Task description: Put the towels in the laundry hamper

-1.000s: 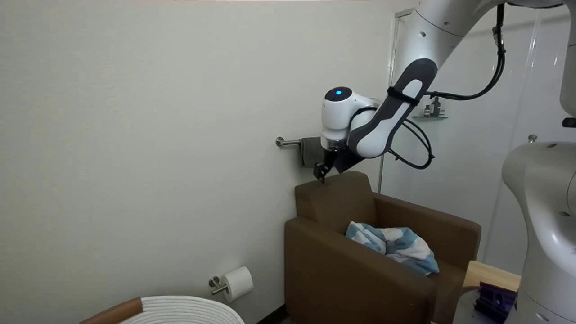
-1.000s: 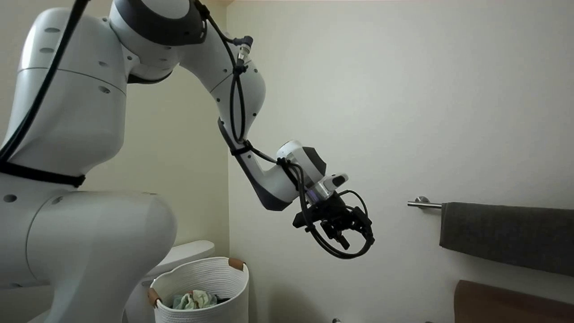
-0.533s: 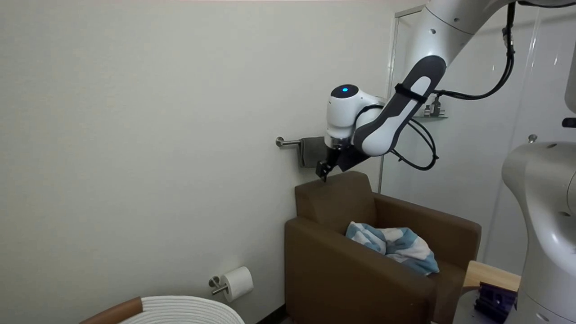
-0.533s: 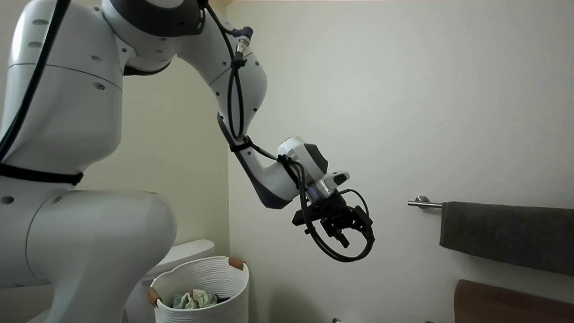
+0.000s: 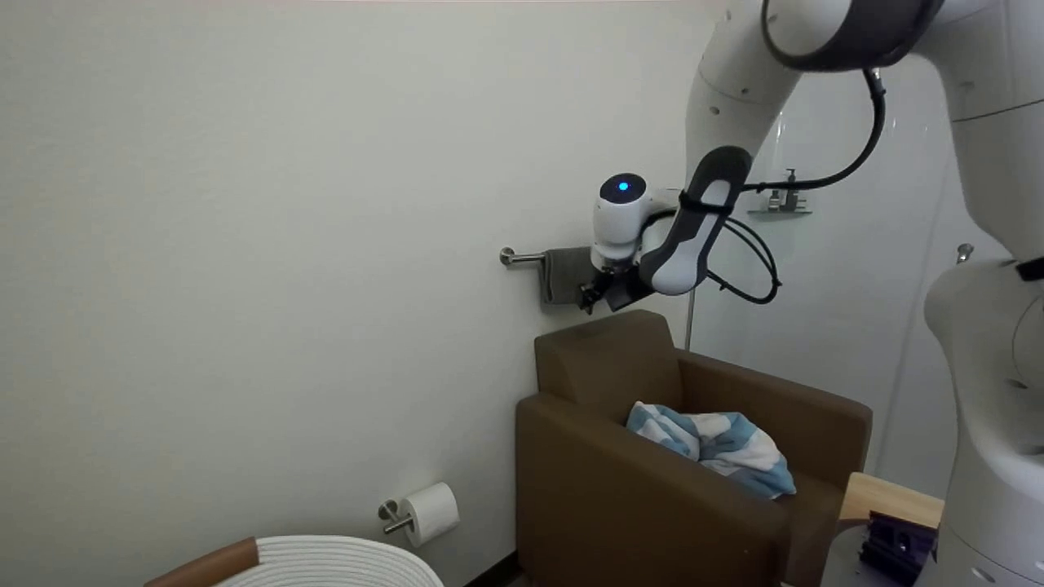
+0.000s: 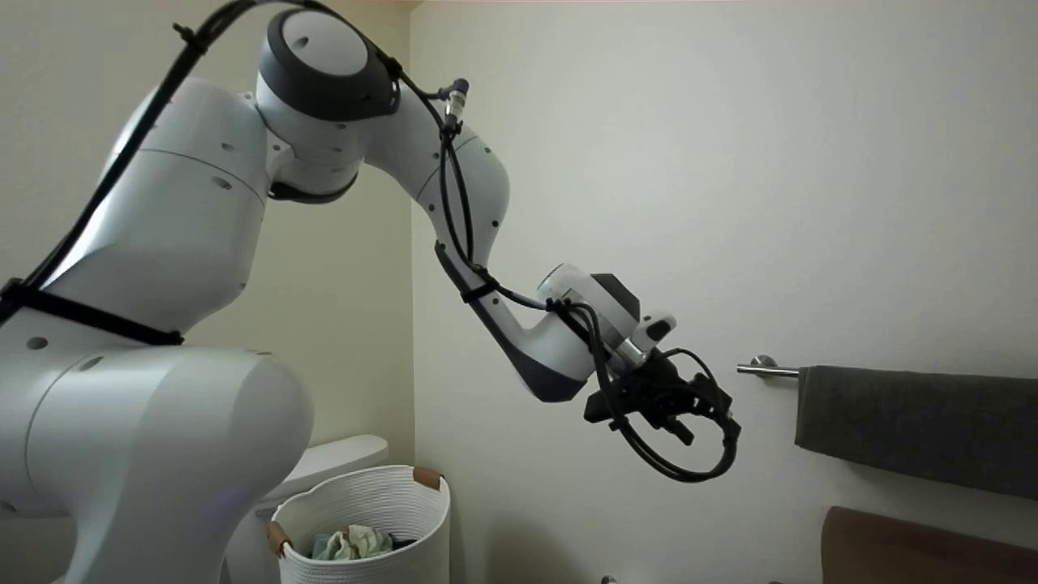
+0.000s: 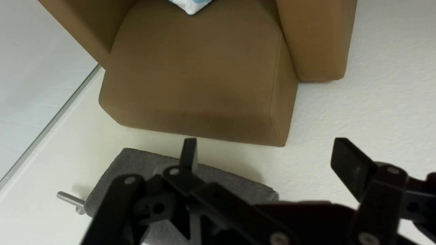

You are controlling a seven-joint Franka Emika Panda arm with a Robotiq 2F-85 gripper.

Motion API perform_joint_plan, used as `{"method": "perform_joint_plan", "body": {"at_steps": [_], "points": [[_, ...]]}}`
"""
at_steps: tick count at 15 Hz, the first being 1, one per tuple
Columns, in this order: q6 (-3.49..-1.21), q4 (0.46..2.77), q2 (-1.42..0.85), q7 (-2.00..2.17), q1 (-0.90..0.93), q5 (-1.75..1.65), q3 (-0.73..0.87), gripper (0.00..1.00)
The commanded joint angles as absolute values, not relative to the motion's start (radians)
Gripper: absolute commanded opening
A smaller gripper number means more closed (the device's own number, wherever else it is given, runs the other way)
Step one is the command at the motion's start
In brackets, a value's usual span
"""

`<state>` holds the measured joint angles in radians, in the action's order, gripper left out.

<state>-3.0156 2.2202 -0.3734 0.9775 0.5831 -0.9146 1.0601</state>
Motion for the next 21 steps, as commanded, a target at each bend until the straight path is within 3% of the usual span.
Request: {"method": "perform_joint_plan", "body": {"at_steps": [1,8,16,20,21], "points": [[-3.128,2.073,-0.562,0.914,0.324,-0.787,0.893,1.00],[-2.959,1.738,-0.739,0.524,-0.167,-0.300,0.467,1.00],[-2.633,1.360,-0.971,0.302,-0.459,-0.024,0.375,1.00],[-2.447,1.284,-1.010,0.222,-0.526,0.011,0.312,1.00],[-2.531,1.326,-1.016,0.287,-0.496,-0.006,0.360,1.00]]}}
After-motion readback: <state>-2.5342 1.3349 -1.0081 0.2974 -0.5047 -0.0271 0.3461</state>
